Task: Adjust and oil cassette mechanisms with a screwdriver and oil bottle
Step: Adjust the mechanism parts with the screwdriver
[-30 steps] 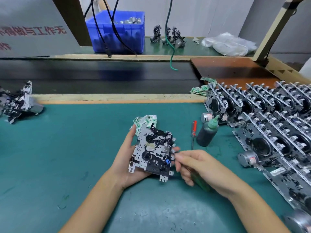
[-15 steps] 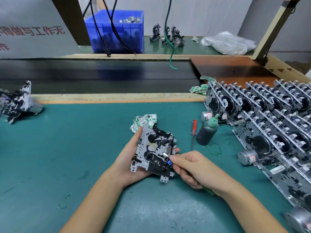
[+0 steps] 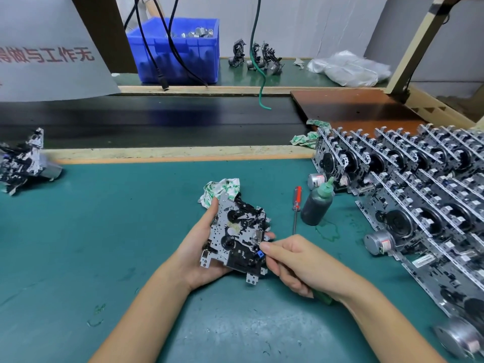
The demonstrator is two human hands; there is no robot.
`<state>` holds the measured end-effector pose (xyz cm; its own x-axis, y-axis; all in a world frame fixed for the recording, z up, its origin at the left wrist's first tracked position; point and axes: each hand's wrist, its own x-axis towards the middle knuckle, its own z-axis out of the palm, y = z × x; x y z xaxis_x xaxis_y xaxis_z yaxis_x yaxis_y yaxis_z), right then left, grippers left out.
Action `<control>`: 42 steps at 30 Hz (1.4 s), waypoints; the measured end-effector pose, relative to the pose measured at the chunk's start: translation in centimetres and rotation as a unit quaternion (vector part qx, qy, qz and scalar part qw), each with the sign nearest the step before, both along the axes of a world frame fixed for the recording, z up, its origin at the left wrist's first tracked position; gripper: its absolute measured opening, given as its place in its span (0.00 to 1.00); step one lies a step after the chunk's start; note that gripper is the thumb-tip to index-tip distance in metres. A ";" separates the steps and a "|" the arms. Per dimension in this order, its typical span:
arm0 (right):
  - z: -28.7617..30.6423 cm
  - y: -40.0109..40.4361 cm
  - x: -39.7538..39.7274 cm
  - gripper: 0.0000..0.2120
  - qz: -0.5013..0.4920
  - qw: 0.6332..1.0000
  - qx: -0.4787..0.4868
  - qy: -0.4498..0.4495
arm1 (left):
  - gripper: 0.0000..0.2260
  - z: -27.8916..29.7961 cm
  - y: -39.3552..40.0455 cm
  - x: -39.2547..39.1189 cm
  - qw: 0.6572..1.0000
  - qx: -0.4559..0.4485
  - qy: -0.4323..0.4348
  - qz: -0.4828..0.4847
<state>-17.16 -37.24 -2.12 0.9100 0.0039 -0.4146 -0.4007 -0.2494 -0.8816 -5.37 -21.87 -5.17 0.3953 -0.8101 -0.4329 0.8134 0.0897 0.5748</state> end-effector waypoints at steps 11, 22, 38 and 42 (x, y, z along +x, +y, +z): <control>0.2 -0.3 0.5 0.26 0.021 0.999 -0.018 0.021 | 0.30 0.0 -0.3 -0.2 1.000 0.013 -0.010 0.009; 0.7 -0.4 0.7 0.27 0.063 0.996 -0.040 0.046 | 0.30 -0.1 -0.3 -0.2 1.000 0.008 -0.015 0.016; -0.3 -0.9 0.3 0.29 -0.001 0.999 0.034 -0.012 | 0.31 0.6 -0.3 -0.9 0.999 0.001 0.004 0.039; -0.2 -2.3 0.2 0.24 -0.078 0.988 0.131 -0.027 | 0.38 1.0 -0.1 -1.0 0.997 -0.043 0.043 0.052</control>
